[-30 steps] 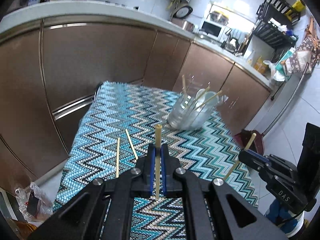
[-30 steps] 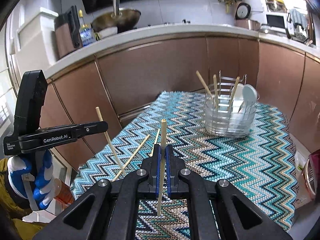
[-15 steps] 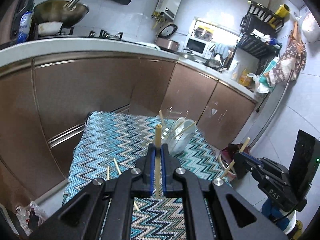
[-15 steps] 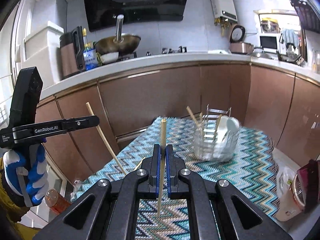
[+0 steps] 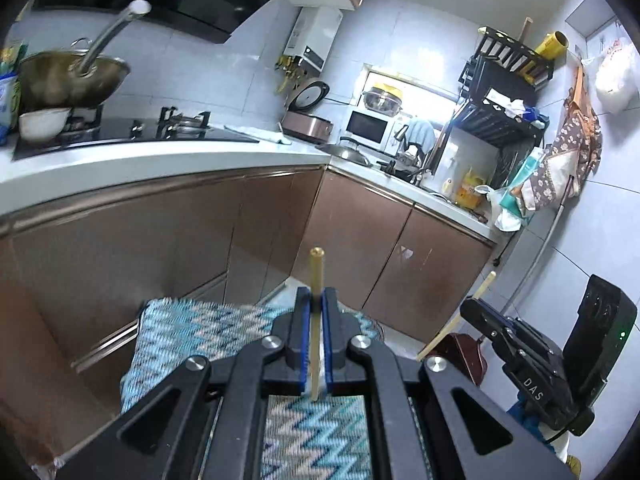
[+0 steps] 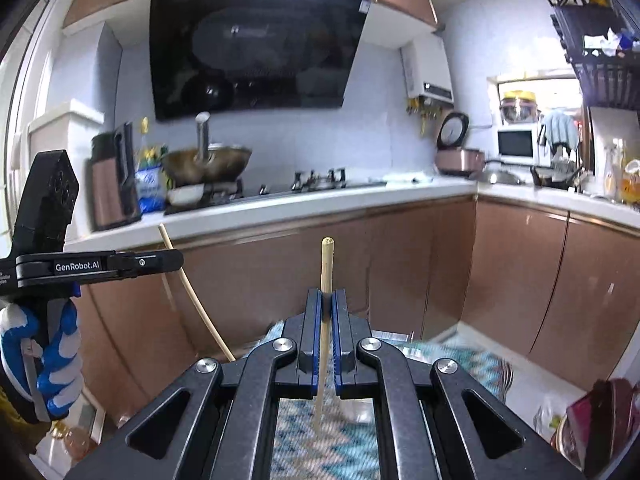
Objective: Organize utensils
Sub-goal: 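Lift both held chopsticks and carry them over the wire holder, then open both tools to drop the chopsticks into the holder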
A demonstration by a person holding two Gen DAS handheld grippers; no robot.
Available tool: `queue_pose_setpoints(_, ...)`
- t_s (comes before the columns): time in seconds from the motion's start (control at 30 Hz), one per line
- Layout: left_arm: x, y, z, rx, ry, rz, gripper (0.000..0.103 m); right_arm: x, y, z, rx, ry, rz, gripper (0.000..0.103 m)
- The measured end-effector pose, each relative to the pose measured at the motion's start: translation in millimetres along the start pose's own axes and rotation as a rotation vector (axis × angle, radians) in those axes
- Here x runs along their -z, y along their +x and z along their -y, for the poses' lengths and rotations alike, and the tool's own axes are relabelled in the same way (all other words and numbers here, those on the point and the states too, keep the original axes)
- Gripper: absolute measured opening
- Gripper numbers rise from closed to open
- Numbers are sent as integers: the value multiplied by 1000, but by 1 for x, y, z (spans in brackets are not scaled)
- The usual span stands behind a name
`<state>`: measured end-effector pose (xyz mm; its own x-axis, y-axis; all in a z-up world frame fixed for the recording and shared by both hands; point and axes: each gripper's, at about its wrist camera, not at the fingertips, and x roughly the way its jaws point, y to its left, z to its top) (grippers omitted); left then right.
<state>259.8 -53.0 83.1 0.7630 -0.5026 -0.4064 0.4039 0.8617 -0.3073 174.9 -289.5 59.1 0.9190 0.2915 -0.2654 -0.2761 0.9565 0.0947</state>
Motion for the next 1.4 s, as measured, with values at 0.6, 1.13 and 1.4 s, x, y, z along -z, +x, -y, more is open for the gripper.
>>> queue_pose_setpoints(0.6, 13, 169, -9, -17, 33, -88, 5, 27, 116, 53, 44, 29, -28, 5)
queue_pose_setpoints(1.13, 47, 191, -23, -30, 20, -127, 7, 73, 135, 52, 60, 66, -80, 19)
queue_pose_setpoints(1.4, 39, 145, -22, -29, -23, -75, 28, 59, 99, 44, 99, 69, -32, 41)
